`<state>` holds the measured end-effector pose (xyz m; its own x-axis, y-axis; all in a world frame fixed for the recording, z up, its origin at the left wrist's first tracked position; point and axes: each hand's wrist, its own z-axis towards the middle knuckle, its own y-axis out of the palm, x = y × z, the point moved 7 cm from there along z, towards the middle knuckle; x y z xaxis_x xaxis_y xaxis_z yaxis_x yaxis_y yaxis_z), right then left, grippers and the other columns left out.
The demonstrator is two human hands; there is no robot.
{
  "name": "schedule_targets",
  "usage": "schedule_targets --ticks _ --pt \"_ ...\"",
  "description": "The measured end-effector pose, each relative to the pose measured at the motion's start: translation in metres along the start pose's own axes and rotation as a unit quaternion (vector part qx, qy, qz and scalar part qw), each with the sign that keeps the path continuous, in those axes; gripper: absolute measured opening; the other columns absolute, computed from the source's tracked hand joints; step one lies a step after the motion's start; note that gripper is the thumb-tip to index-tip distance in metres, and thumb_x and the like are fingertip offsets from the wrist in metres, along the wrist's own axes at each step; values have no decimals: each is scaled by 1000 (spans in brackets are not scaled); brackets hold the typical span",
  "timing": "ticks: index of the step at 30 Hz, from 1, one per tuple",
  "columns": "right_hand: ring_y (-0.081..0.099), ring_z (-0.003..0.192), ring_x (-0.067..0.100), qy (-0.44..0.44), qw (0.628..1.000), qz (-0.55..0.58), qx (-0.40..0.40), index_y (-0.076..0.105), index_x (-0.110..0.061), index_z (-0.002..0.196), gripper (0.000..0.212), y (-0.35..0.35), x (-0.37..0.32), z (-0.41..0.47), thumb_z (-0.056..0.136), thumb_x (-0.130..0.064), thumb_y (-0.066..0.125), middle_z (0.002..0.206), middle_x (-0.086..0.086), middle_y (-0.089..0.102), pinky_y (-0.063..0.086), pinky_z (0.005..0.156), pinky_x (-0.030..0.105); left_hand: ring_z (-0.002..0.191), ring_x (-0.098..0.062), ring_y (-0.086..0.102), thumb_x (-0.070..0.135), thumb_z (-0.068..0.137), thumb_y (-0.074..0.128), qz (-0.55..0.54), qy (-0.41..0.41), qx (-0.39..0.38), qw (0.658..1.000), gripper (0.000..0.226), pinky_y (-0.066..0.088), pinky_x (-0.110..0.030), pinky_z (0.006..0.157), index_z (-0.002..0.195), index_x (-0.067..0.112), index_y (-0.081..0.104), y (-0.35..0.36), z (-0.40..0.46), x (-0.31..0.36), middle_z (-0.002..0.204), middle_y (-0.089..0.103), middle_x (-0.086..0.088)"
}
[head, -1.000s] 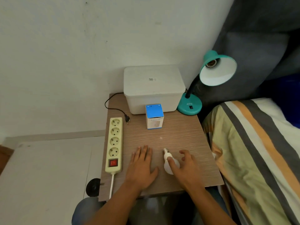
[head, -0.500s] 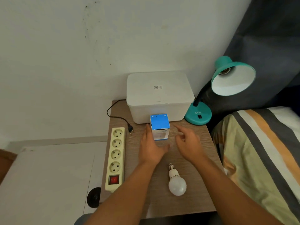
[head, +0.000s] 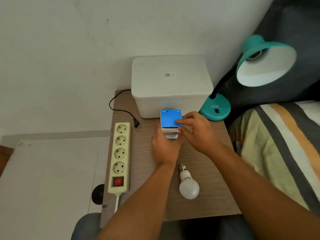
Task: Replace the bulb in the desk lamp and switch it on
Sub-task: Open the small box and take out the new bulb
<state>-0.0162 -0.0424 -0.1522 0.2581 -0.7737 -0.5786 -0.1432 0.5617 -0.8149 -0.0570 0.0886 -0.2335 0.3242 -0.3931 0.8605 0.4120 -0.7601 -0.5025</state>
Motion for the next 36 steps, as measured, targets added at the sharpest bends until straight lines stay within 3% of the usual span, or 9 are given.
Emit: schedule_targets --ticks 6,10,15,19,25,31,36 --pt "54 110 23 -15 1000 -5 -5 74 -22 112 27 2 -5 -18 85 -25 74 111 1 60 43 96 38 102 -13 63 77 58 60 13 8 1 1000 94 57 -39 81 139 30 47 -12 -26 -7 114 67 8" --pt "53 106 19 -17 999 -30 -11 72 -24 114 30 1 -11 -21 85 -31 74 104 -6 53 44 92 36 102 -14 64 82 56 58 19 -2 4 1000 99 58 -41 79 138 27 49 -17 -32 -9 114 67 6" --pt "52 110 17 -32 998 -55 -12 67 -24 121 40 -2 -16 -20 83 -36 74 113 -2 57 39 92 28 100 -13 65 83 56 59 27 -9 0 1000 98 58 -40 78 136 27 49 -19 -36 -10 111 68 6" --pt "53 106 20 -56 994 -93 -15 69 -25 121 38 0 -18 -19 85 -38 72 112 1 58 42 88 31 101 -11 65 84 57 60 22 -14 -9 1000 97 58 -39 79 135 27 50 -17 -37 -12 113 68 7" --pt "59 90 24 -92 988 -103 61 73 -21 115 30 -19 -31 -12 95 -36 58 103 4 63 48 75 36 105 -13 64 69 58 68 25 -8 -4 1000 95 57 -37 83 142 32 43 -19 -36 -10 118 67 7" --pt "54 90 18 -20 991 -51 123 73 -21 115 25 -37 -28 17 95 -32 62 99 1 52 49 73 35 107 -12 63 65 58 72 16 -11 -10 1000 89 57 -38 86 136 29 49 -20 -40 -15 119 66 9" --pt "54 86 10 -3 993 -22 120 64 -18 119 26 -36 -30 27 96 -28 62 107 1 58 50 77 32 114 -10 61 61 63 77 13 2 -12 1000 92 56 -35 91 143 31 42 -21 -42 -14 126 63 9"
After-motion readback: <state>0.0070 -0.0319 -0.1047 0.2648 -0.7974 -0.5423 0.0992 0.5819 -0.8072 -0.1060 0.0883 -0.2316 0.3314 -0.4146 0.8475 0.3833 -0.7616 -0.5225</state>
